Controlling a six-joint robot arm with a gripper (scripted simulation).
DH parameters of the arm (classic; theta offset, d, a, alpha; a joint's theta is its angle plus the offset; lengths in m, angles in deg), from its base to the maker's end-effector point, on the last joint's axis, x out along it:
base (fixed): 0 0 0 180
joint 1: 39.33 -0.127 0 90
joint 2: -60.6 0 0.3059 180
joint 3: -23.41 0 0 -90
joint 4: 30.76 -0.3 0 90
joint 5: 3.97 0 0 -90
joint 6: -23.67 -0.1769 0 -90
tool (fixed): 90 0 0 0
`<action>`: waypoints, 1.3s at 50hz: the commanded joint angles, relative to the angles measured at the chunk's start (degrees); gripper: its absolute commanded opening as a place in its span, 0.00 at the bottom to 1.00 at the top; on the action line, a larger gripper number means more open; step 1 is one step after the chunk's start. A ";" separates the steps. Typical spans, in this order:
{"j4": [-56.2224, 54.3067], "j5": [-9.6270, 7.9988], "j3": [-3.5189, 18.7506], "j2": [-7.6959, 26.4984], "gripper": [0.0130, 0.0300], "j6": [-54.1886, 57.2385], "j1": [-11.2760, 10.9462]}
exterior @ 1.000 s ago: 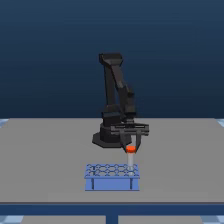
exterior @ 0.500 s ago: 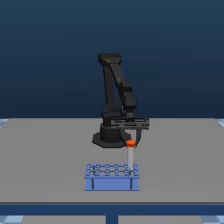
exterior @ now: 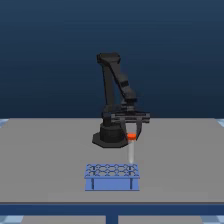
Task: Pick up the centrifuge tube on the rack
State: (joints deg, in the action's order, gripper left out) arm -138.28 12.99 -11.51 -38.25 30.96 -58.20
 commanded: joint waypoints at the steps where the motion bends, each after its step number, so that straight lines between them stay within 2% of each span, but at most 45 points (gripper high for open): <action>1: -4.15 0.62 0.78 -0.55 0.00 5.63 0.00; 28: -14.98 2.48 3.28 -2.11 0.00 17.06 0.00; 65: -15.71 2.65 3.48 -2.22 0.00 17.83 0.00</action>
State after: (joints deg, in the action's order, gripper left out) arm -154.01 15.66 -8.07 -40.44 48.78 -58.20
